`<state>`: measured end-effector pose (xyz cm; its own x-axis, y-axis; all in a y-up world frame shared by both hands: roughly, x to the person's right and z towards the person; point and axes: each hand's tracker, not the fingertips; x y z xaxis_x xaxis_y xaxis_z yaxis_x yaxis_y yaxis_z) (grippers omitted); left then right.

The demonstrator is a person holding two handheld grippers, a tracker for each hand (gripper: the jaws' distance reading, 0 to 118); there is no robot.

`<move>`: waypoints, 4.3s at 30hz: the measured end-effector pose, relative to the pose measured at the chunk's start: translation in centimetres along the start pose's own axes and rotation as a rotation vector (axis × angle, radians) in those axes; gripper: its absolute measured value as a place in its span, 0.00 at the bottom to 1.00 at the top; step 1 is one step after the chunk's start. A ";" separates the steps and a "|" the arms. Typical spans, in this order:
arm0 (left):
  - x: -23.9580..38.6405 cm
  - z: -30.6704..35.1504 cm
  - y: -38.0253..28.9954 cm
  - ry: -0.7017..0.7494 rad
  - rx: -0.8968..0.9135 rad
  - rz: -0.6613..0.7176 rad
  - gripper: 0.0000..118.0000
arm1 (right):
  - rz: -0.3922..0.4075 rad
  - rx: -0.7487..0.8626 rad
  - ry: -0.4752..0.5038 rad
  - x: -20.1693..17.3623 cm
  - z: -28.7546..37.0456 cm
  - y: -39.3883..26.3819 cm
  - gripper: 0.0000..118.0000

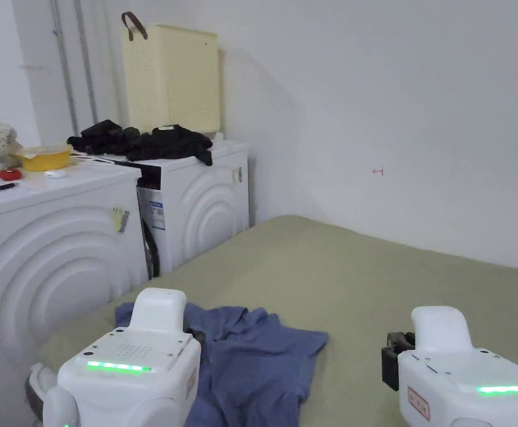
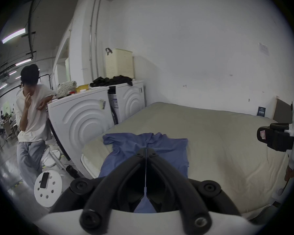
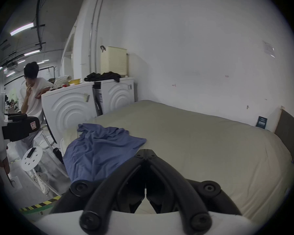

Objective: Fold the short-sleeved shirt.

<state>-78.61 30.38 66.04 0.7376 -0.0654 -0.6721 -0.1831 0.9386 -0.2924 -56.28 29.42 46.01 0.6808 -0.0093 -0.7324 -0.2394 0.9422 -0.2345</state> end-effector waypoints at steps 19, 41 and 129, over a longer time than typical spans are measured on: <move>3.0 -20.0 1.5 -0.180 -0.378 -0.098 0.00 | -0.040 -0.092 -0.103 7.4 -0.4 -2.5 0.02; 10.4 -40.2 -3.6 -0.299 -0.885 -0.145 0.04 | -0.120 -0.202 -0.158 13.9 -2.7 -5.5 0.02; 23.2 -19.7 -3.3 -0.567 -0.510 -0.081 0.00 | -0.361 -0.157 -0.460 24.9 13.7 -9.8 0.02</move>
<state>-73.68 19.06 38.03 0.9568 0.1858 -0.2236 -0.2902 0.6571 -0.6957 -27.45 24.51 38.80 0.9590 -0.1407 -0.2459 -0.0129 0.8452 -0.5343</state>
